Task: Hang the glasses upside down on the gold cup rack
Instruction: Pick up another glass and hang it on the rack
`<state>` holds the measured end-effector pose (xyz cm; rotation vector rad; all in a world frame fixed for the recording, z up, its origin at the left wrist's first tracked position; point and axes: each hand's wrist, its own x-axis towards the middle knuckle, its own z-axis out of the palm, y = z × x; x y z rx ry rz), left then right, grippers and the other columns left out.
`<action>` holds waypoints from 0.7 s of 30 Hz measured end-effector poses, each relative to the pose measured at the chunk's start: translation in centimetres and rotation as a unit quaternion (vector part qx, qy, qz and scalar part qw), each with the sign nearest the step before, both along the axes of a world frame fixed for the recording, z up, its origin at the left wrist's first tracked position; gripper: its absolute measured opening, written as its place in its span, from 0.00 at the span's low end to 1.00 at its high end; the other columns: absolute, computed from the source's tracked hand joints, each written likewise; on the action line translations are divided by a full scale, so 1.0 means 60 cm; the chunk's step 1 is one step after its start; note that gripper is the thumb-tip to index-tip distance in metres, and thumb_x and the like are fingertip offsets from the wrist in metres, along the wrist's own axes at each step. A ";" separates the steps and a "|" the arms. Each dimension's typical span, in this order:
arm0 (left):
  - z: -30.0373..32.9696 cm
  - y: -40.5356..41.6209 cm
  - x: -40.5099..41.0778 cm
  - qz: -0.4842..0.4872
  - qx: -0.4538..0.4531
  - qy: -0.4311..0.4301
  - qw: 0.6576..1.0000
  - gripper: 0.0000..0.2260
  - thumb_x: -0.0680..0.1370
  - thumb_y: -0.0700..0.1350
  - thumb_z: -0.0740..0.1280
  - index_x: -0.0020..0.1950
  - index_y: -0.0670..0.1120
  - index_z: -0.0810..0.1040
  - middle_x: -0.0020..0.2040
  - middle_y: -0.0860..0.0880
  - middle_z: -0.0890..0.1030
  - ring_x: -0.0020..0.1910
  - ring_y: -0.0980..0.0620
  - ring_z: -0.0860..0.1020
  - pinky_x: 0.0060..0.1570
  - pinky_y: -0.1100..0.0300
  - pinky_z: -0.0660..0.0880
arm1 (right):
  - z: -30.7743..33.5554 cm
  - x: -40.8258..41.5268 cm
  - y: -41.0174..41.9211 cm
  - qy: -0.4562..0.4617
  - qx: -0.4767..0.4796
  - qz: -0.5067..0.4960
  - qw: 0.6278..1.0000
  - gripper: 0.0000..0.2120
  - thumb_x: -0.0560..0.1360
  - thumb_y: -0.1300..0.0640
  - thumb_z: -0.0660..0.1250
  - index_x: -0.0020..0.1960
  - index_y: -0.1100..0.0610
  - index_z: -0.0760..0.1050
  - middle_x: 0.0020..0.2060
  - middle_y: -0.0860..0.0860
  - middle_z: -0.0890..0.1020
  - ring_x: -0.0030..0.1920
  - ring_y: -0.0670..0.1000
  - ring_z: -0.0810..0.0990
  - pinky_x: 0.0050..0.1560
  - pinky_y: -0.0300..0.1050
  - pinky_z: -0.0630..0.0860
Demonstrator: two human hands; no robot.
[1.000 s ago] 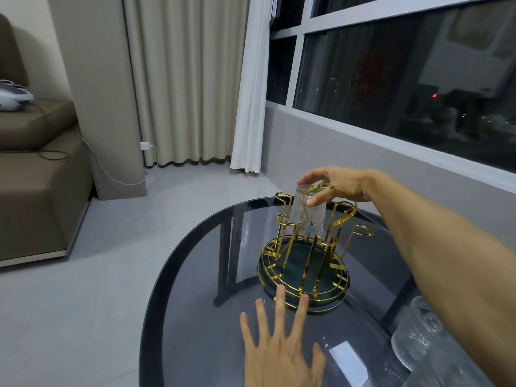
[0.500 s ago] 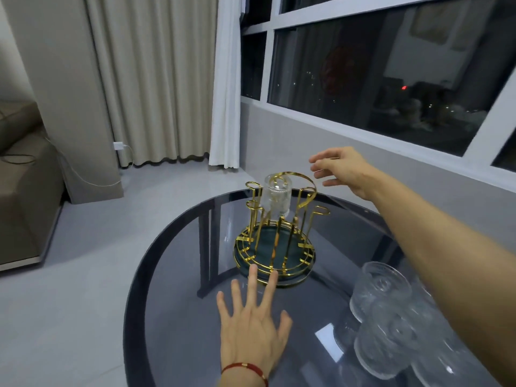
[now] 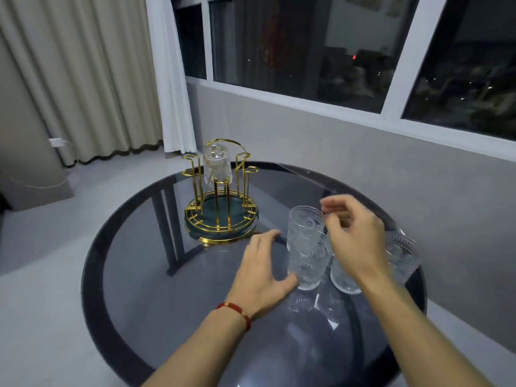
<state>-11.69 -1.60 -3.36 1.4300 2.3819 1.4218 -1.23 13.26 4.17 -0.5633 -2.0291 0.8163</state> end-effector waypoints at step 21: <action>-0.001 0.031 0.017 0.064 0.031 -0.089 0.993 0.33 0.64 0.61 0.79 0.63 0.61 0.67 0.59 0.58 0.76 0.57 0.56 0.76 0.56 0.60 0.76 | -0.044 0.027 -0.027 -0.004 0.008 -0.042 0.999 0.14 0.74 0.67 0.66 0.52 0.51 0.82 0.45 0.45 0.85 0.46 0.41 0.82 0.46 0.41 0.79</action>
